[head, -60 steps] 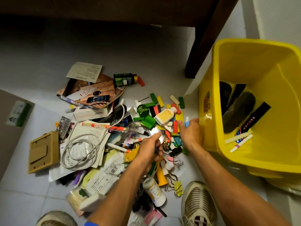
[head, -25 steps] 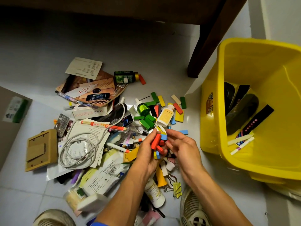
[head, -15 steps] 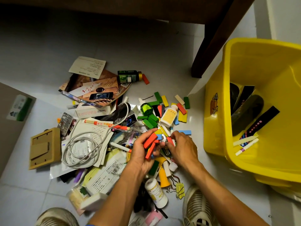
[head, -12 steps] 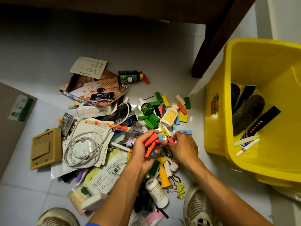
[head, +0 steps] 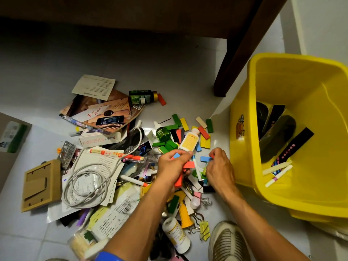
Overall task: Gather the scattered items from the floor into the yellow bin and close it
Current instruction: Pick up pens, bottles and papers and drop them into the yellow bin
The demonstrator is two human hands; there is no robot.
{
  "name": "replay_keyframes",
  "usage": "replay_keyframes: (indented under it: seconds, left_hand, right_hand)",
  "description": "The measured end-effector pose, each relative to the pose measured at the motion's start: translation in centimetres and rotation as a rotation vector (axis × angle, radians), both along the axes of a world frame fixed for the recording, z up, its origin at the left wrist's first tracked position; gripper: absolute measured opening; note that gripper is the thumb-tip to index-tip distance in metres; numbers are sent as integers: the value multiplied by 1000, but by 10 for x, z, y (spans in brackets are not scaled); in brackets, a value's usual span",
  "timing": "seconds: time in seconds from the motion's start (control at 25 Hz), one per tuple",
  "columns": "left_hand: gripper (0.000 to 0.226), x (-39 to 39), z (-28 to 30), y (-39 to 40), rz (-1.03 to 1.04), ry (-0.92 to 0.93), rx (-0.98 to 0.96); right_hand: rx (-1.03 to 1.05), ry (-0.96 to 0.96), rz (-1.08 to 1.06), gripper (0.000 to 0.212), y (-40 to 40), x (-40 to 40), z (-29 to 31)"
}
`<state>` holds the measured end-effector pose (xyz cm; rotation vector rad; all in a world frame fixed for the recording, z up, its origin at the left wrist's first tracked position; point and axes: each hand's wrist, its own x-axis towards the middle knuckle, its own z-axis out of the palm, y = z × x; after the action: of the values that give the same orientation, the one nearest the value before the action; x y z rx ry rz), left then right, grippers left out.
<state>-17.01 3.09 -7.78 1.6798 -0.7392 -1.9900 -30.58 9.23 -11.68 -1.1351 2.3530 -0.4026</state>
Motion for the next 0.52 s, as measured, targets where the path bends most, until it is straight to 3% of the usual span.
replay_keyframes:
  seconds: [0.04,0.16,0.2,0.32,0.4,0.52]
  left_hand:
    - [5,-9,-3,-6,-106,-137,-101]
    - [40,-31,-20,-25,-503,-670,-448]
    - [44,-34,-23,-29,-582,-745,-490]
    - [49,-32,-29,-25,-714,-645,-463]
    - [53,-20,-30,-10,-835,-561,-396]
    - [32,10,-29,-2,-578,-543,-303]
  right_hand:
    - [88,47,30,27,-2,-1,-4]
    - [184,127,117,34,-2,-1,-15]
    - [185,135,130,33,-2,-3,-17]
    - [169,114,88,24,0,-9,-18]
    - [104,-1,-58,14,8,-11,-18]
    - [-10,-232,-306,15,13,-8,-17]
